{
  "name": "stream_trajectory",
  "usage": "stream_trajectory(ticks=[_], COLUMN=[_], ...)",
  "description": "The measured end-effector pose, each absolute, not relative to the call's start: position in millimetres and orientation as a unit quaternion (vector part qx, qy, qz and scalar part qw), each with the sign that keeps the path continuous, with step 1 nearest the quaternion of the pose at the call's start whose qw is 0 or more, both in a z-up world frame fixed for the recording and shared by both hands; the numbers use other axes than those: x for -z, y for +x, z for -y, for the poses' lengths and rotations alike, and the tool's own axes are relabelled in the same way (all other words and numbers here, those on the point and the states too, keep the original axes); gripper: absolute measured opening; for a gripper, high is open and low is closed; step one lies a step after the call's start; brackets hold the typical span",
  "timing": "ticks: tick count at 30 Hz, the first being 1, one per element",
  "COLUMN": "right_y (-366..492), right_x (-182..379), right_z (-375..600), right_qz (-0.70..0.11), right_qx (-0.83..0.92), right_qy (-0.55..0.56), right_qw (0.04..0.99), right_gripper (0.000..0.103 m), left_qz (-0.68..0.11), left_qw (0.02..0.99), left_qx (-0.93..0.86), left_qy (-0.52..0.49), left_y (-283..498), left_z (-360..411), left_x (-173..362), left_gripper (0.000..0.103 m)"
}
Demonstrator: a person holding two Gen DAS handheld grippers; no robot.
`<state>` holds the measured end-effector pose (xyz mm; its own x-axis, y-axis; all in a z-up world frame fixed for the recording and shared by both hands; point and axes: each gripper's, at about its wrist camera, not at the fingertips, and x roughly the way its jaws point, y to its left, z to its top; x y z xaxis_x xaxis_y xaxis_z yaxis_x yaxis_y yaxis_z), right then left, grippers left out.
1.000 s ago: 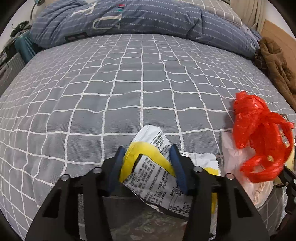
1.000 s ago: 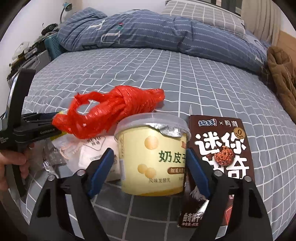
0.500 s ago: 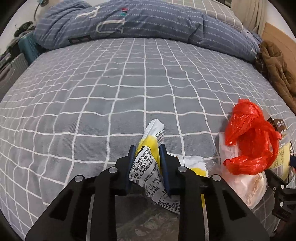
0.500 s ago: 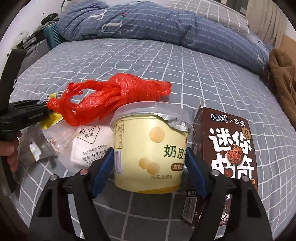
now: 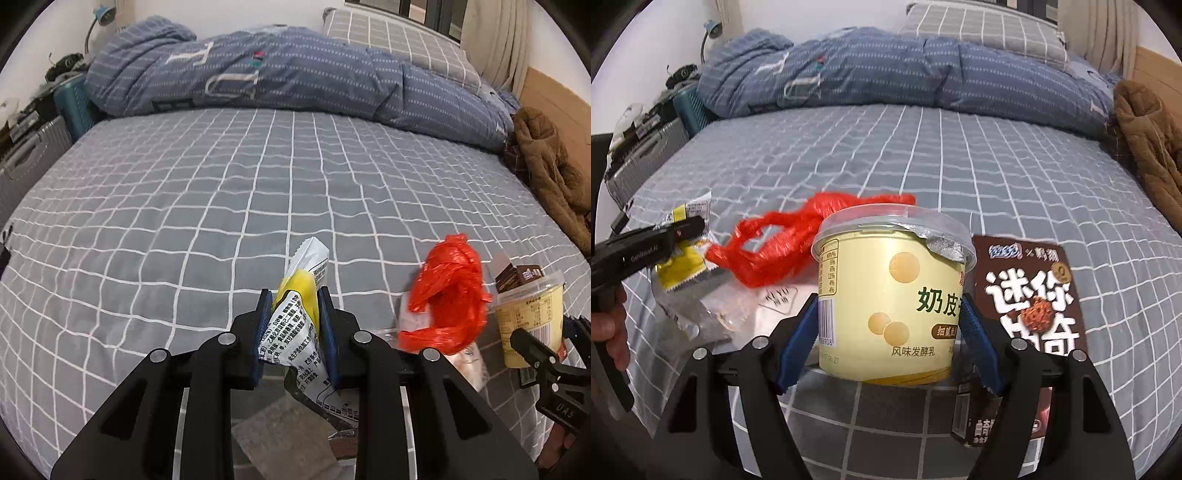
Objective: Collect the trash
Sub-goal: 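Carry the yellow wrapper and yogurt cup in both tools toward the bin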
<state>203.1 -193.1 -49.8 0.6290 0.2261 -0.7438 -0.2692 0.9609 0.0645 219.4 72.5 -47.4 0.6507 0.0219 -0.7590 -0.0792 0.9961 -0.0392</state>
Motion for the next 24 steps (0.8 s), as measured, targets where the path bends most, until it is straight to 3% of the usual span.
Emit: stream_trajectory(ticks=[24], right_y=[142], right_x=[9], right_z=[201], right_qz=[-0.354], right_qx=[-0.141], right_qy=[-0.027], right_qw=[0.924], right_gripper=[0.071], left_qz=[-0.401], left_qw=[0.915], left_qx=[-0.007], left_qy=[-0.042], left_y=[148], left_z=[-39], left_x=[28], left_gripper=[0.024])
